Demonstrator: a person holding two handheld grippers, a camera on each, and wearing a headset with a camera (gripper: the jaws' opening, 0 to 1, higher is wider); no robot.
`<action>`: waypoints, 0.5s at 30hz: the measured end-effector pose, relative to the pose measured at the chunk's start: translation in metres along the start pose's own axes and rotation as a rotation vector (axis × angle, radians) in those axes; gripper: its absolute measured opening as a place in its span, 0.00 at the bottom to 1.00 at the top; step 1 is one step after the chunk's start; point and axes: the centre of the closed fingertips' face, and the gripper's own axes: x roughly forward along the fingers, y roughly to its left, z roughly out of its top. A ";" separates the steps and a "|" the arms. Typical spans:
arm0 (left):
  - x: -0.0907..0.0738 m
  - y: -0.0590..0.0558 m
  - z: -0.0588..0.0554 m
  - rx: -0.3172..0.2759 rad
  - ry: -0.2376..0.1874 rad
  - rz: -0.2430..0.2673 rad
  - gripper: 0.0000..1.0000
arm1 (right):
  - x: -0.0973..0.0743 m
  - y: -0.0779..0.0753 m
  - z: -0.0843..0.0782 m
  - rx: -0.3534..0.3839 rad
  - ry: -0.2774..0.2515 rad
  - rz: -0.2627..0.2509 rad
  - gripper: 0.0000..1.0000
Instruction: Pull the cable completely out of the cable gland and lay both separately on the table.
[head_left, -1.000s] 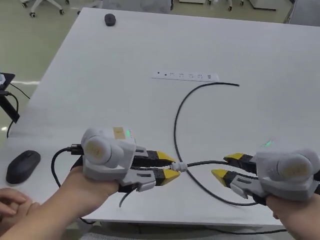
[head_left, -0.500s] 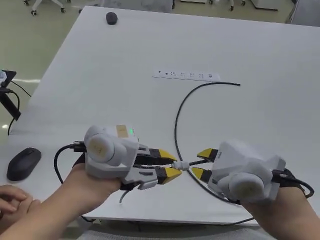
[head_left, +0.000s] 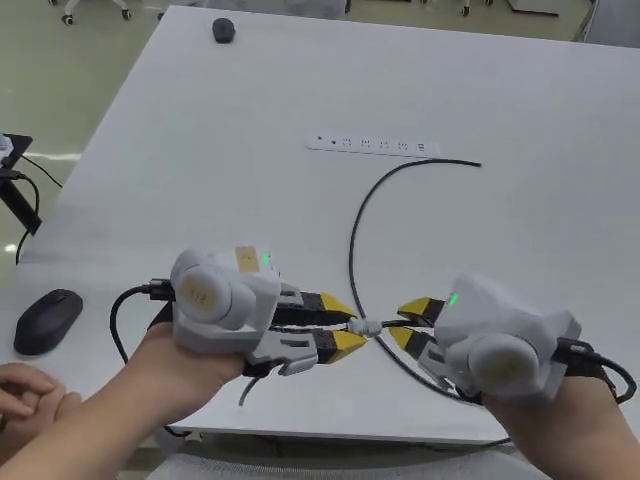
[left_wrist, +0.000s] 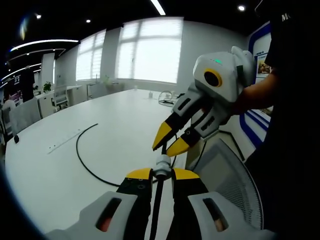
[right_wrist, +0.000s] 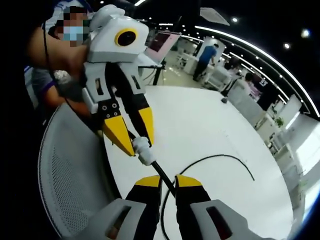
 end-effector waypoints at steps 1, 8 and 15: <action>0.000 0.000 0.000 0.003 -0.001 0.002 0.15 | 0.000 -0.002 -0.001 0.010 -0.002 -0.005 0.05; 0.001 0.001 0.003 0.011 -0.004 0.012 0.15 | -0.002 -0.011 -0.012 0.139 -0.007 0.003 0.05; -0.001 0.003 0.006 0.017 -0.001 0.024 0.15 | -0.002 -0.023 -0.030 0.320 -0.023 0.018 0.05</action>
